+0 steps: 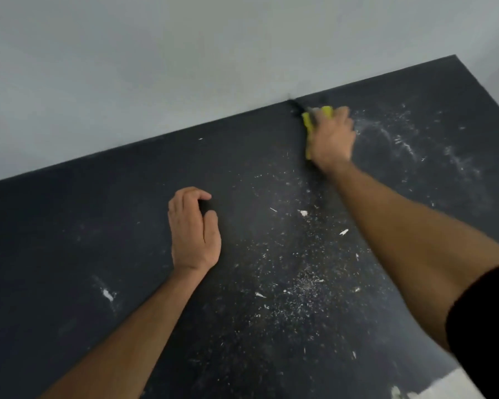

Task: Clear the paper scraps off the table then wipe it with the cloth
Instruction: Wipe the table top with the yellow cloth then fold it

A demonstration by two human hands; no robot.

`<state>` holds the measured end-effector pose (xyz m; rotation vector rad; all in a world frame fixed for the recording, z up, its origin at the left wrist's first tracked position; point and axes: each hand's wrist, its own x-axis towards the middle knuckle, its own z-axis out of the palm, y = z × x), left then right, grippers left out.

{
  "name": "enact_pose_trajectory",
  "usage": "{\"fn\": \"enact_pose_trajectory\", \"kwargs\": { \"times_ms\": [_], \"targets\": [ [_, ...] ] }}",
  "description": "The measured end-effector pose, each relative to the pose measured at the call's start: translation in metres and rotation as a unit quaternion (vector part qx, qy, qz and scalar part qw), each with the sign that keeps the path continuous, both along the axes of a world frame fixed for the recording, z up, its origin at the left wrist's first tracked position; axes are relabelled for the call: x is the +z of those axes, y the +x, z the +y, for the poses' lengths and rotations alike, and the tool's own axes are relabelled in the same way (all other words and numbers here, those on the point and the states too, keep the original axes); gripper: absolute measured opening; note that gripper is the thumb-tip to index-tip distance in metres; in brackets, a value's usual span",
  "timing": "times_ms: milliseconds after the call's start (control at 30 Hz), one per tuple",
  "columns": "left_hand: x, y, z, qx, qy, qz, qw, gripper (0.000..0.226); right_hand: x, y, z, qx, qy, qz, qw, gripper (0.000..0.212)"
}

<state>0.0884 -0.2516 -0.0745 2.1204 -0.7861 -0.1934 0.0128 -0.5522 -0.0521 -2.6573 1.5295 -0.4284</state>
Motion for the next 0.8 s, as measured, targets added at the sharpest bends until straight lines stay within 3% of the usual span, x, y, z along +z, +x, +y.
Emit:
{"fn": "enact_pose_trajectory", "kwargs": {
  "times_ms": [33, 100, 200, 333, 433, 500, 567, 633, 800],
  "targets": [
    [0.004, 0.001, 0.001, 0.018, -0.033, 0.044, 0.998, 0.025, 0.007, -0.008, -0.01, -0.028, 0.014, -0.016, 0.999, 0.034],
    [0.014, 0.009, 0.006, 0.046, -0.099, 0.131, 0.985, 0.024, 0.015, -0.003, 0.011, 0.012, 0.014, -0.056, 0.998, 0.035],
    [0.028, 0.031, 0.02, 0.056, -0.171, 0.151, 0.972, 0.026, 0.004, 0.037, 0.084, 0.137, 0.026, -0.043, 0.989, 0.033],
    [0.031, 0.063, 0.023, 0.114, -0.205, 0.2, 0.951, 0.029, -0.019, 0.085, 0.168, 0.252, 0.055, -0.028, 0.966, 0.037],
    [0.028, 0.065, 0.018, 0.1, -0.165, 0.135, 0.972, 0.028, -0.019, 0.056, 0.235, 0.49, 0.075, -0.008, 0.868, 0.041],
    [0.03, 0.06, 0.011, 0.064, -0.134, 0.103, 0.984, 0.031, -0.015, -0.002, 0.257, 0.578, 0.114, 0.018, 0.807, 0.045],
    [0.035, 0.052, -0.002, 0.02, -0.111, 0.125, 0.986, 0.03, -0.012, -0.072, 0.244, 0.622, 0.148, 0.062, 0.766, 0.054],
    [0.036, 0.04, -0.012, -0.016, -0.07, 0.136, 0.988, 0.029, -0.011, -0.131, 0.202, 0.6, 0.156, 0.073, 0.781, 0.053],
    [0.021, 0.003, -0.039, -0.105, -0.021, 0.074, 0.992, 0.028, -0.006, -0.184, 0.066, 0.351, 0.054, 0.027, 0.934, 0.038]
  ]
}}
